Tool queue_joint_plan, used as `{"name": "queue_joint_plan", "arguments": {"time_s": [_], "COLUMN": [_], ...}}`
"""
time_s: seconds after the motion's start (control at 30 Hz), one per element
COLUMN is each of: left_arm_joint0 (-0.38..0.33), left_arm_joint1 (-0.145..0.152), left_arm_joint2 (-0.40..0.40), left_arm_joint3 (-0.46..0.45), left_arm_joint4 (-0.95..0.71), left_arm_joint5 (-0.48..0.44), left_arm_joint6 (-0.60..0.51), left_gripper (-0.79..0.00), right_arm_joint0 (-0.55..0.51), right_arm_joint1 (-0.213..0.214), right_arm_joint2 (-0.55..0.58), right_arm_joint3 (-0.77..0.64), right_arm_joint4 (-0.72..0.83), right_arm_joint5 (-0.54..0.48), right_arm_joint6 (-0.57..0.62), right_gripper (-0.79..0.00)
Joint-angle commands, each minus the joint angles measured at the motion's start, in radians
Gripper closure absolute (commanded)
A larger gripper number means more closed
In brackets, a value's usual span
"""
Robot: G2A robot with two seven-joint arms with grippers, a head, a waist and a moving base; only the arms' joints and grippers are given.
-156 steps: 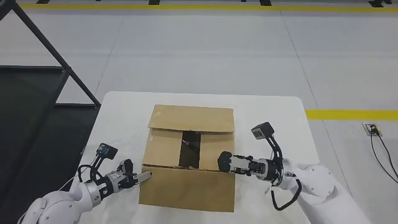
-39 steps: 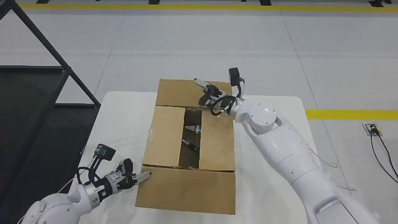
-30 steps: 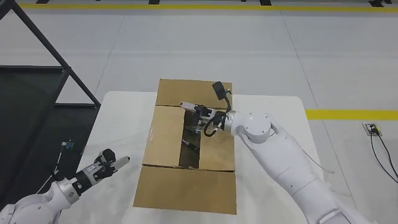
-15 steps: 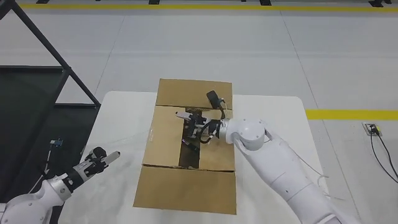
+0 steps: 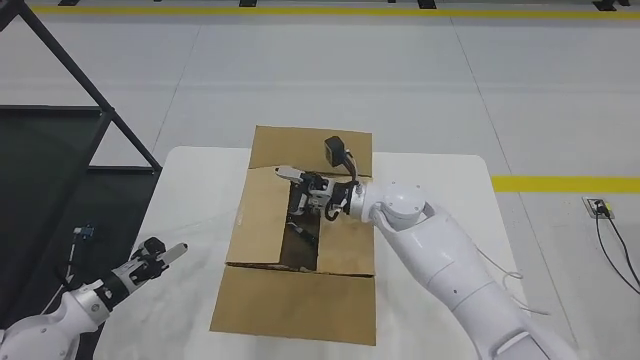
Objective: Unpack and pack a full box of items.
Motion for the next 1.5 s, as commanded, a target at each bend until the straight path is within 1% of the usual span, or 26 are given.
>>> {"name": "queue_joint_plan", "arguments": {"time_s": [0.0,0.2,0.37,0.43,0.87,0.97,1.03,1.2,1.33,1.47], "left_arm_joint0": [0.001,0.003,0.008,0.011,0.018,0.019,0.025,0.042,0.054,0.073], "left_arm_joint1": [0.001,0.005,0.008,0.010,0.013,0.013,0.013,0.013,0.015,0.015], "left_arm_joint2": [0.002,0.005,-0.003,-0.012,-0.024,-0.023,-0.018,-0.015,-0.033,-0.057], "left_arm_joint3": [0.001,0.006,0.024,0.035,0.048,0.047,0.028,0.005,0.005,0.002], "left_arm_joint4": [-0.003,0.002,0.011,-0.002,-0.026,-0.023,0.017,0.030,0.029,0.006], "left_arm_joint5": [-0.001,0.006,0.016,0.018,0.015,0.016,0.019,0.035,0.062,0.074], "left_arm_joint6": [0.002,0.008,0.029,0.035,0.029,0.032,0.057,0.087,0.111,0.131], "left_gripper": [-0.785,-0.785,-0.785,-0.785,-0.785,-0.785,-0.785,-0.785,-0.785,-0.785], "right_arm_joint0": [0.002,0.005,0.011,0.018,0.017,-0.015,-0.020,0.005,0.045,0.082], "right_arm_joint1": [-0.004,-0.022,-0.055,-0.071,-0.074,-0.077,-0.084,-0.116,-0.152,-0.193], "right_arm_joint2": [0.006,0.012,-0.025,-0.042,-0.046,-0.049,-0.051,-0.080,-0.110,-0.139], "right_arm_joint3": [0.001,-0.038,-0.061,-0.049,-0.045,-0.089,-0.101,-0.083,-0.022,0.042], "right_arm_joint4": [0.012,0.051,0.040,0.045,0.041,0.025,0.022,0.023,0.033,0.051], "right_arm_joint5": [-0.014,-0.040,-0.042,-0.024,-0.014,-0.019,-0.025,-0.025,-0.009,-0.025], "right_arm_joint6": [-0.002,-0.011,-0.112,-0.143,-0.158,-0.188,-0.209,-0.238,-0.247,-0.244], "right_gripper": [-0.785,-0.785,-0.785,-0.785,-0.785,-0.785,-0.785,-0.785,-0.785,-0.785]}}
